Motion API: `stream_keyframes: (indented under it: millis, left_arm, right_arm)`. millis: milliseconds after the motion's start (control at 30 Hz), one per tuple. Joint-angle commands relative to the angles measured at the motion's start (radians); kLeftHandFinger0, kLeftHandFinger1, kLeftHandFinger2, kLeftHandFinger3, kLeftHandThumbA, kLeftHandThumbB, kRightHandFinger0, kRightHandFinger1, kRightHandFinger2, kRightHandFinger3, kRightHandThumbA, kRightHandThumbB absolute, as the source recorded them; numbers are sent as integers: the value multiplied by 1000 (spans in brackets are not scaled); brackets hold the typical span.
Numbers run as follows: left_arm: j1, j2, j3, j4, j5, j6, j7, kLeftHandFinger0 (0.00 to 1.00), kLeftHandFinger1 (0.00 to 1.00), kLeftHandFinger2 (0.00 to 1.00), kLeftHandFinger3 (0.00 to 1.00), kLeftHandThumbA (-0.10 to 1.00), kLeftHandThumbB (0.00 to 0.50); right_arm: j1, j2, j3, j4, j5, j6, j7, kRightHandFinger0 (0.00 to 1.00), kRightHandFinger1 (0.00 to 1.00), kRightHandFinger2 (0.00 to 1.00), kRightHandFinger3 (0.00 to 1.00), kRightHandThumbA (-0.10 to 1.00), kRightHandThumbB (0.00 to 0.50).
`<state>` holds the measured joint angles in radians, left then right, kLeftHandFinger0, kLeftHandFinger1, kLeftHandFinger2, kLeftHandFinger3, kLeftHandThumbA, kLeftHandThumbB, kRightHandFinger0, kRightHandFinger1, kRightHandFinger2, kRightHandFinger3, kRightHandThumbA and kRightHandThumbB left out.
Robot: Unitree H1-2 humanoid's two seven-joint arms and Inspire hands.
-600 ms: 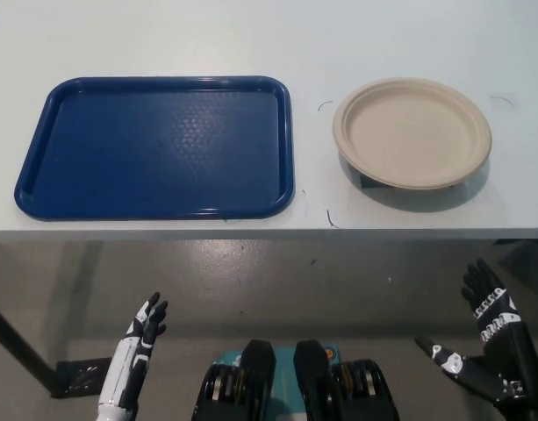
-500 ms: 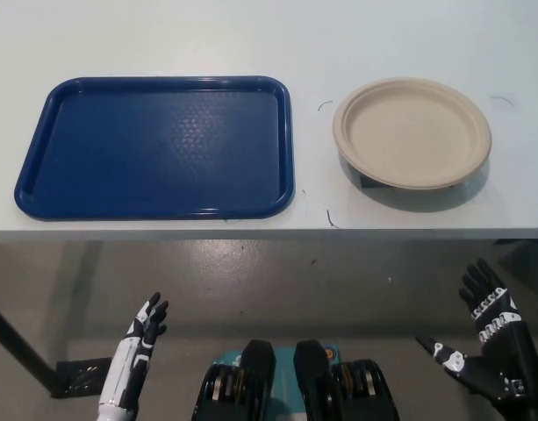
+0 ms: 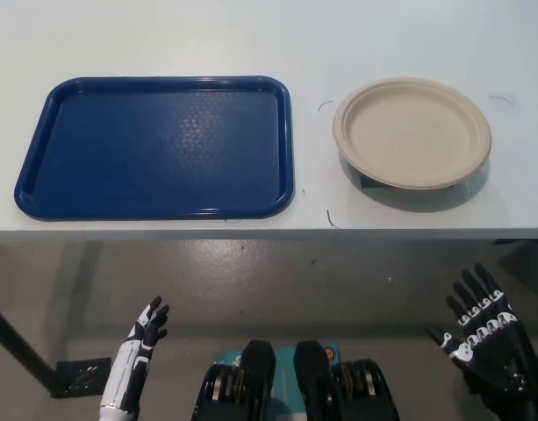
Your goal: Use the right hand to pick up a plate from a leveled surface and place it into a tray on the left side
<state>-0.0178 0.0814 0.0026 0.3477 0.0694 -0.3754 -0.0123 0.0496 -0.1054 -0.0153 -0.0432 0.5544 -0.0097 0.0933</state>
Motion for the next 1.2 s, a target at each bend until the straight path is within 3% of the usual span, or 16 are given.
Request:
stream_keyframes:
  millis: [0, 533, 733, 1167]
  left_arm:
    - [-30, 16, -18, -31, 26, -95, 22, 1000, 1000, 1000, 1000, 980, 204]
    - [-28, 24, -22, -23, 51, -95, 28, 1000, 1000, 1000, 1000, 931, 188]
    - [-28, 30, -28, -26, 68, -95, 34, 1000, 1000, 1000, 1000, 929, 159]
    - [-43, 33, -25, -20, 59, -95, 29, 1000, 1000, 1000, 1000, 928, 166]
  right_arm:
    - [-151, 24, -134, -103, 790, 345, 38, 1000, 1000, 1000, 1000, 1000, 375]
    - [-202, 55, -163, -60, 825, 396, 41, 1000, 1000, 1000, 1000, 1000, 376]
    - [-218, 60, -178, -44, 821, 415, 36, 1000, 1000, 1000, 1000, 1000, 367]
    - [-291, 92, -234, 82, 808, 457, 28, 1000, 1000, 1000, 1000, 1000, 382]
